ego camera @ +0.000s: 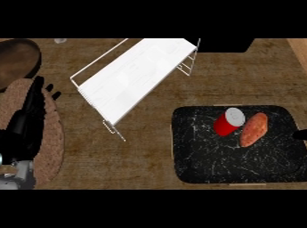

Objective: Pick the sweet potato from the tray and place it in the tiered shelf

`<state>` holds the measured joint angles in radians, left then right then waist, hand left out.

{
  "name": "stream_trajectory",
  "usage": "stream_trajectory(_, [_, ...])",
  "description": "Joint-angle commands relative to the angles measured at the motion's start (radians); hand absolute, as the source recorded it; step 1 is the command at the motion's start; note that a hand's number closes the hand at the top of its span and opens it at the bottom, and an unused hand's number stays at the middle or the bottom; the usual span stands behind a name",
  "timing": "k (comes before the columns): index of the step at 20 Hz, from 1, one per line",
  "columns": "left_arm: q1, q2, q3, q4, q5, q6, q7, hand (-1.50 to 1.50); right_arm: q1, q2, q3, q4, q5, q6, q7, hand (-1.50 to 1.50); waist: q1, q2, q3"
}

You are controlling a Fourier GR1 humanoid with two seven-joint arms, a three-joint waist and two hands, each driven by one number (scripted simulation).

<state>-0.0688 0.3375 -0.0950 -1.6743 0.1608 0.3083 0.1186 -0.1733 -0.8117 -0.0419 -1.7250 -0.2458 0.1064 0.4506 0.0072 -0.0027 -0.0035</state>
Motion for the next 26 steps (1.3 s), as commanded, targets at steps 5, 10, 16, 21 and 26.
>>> stream_trajectory(5, [-0.010, -0.014, -0.004, 0.018, -0.002, -0.016, -0.002, 0.00, -0.179, -0.107, 0.233, -0.045, 0.204, 0.066, 0.388, -1.50, 0.028, 0.008, 0.000])
stream_trajectory(10, [0.035, -0.016, 0.018, -0.004, 0.005, -0.044, -0.007, 0.00, -0.280, 0.018, 0.321, -0.007, 0.276, 0.094, 0.532, -1.50, 0.012, 0.004, 0.002])
stream_trajectory(16, [0.021, -0.029, 0.021, -0.023, -0.026, -0.027, 0.014, 0.00, -0.247, 0.034, 0.405, 0.011, 0.426, 0.140, 0.590, -1.50, -0.001, 0.002, 0.003])
stream_trajectory(21, [-0.007, -0.043, 0.042, -0.002, -0.012, -0.037, 0.023, 0.00, -0.263, 0.075, 0.449, 0.073, 0.478, 0.168, 0.675, -1.50, -0.002, 0.003, 0.003])
stream_trajectory(26, [-0.023, -0.052, 0.067, 0.019, -0.040, -0.060, 0.020, 0.00, -0.209, 0.152, 0.406, 0.137, 0.570, 0.146, 0.551, -1.50, -0.005, 0.003, 0.003])
